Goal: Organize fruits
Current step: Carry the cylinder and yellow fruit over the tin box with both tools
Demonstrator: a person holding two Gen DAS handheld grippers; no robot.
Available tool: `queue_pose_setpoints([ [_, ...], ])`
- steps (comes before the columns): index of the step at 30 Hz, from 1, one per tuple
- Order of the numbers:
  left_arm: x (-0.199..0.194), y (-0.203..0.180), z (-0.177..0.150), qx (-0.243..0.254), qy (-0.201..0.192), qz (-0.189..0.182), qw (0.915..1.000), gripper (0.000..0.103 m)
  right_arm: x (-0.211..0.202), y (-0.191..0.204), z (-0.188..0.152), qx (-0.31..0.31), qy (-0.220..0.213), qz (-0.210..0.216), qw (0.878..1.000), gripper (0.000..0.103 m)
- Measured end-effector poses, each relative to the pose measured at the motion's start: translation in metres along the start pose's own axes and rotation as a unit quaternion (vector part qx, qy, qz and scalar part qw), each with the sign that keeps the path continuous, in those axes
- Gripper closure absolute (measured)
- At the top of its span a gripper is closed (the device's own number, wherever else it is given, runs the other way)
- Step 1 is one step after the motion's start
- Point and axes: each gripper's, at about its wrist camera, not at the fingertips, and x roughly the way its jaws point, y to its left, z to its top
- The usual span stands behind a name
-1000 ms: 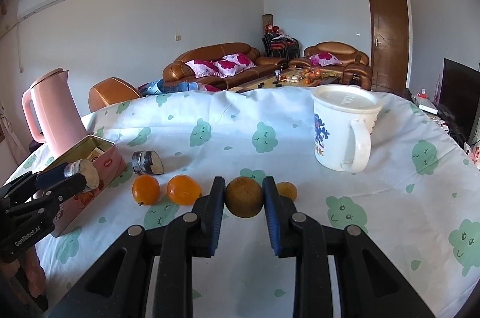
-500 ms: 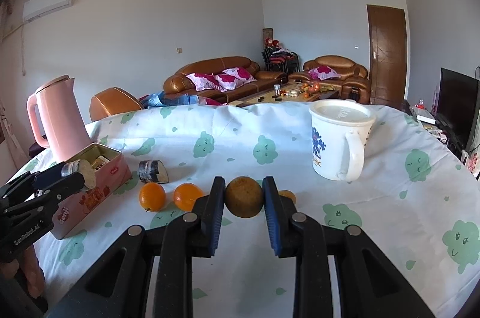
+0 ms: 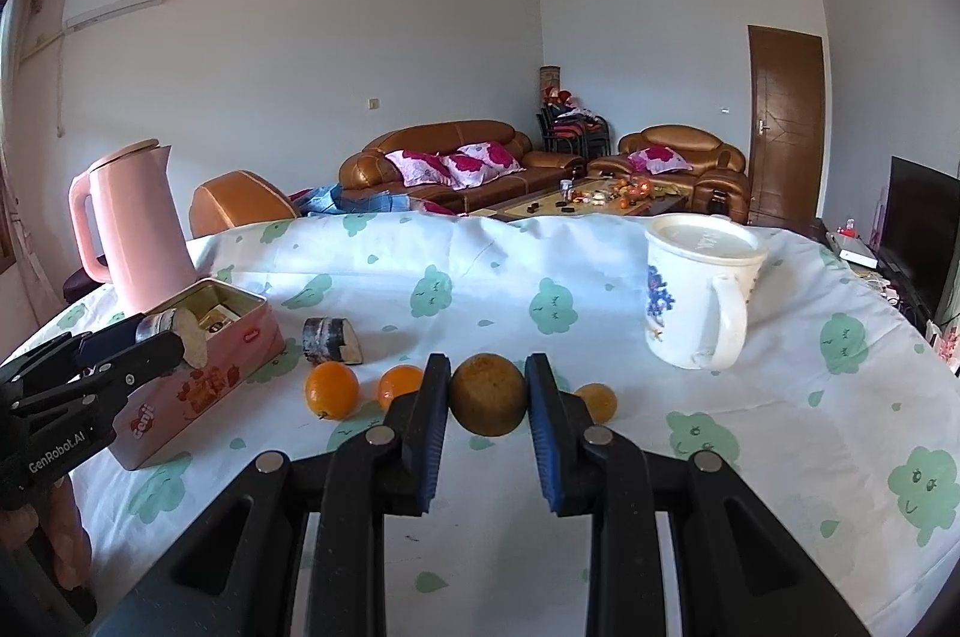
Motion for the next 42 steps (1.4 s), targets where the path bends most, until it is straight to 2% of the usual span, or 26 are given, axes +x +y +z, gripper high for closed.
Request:
queue_pose_setpoints([
  [9, 0.002, 0.005, 0.0, -0.005, 0.005, 0.006, 1.0, 0.058, 0.007, 0.016, 0.0, -0.009, 0.013, 0.023, 1.0, 0.076],
  [22, -0.002, 0.025, 0.004, -0.012, 0.011, 0.035, 0.9993, 0.058, 0.017, 0.051, 0.011, -0.024, 0.026, 0.061, 0.998, 0.076],
  [42, 0.0, 0.06, 0.007, -0.03, 0.03, 0.063, 0.9971, 0.058, 0.031, 0.098, 0.024, -0.049, 0.036, 0.095, 0.994, 0.076],
])
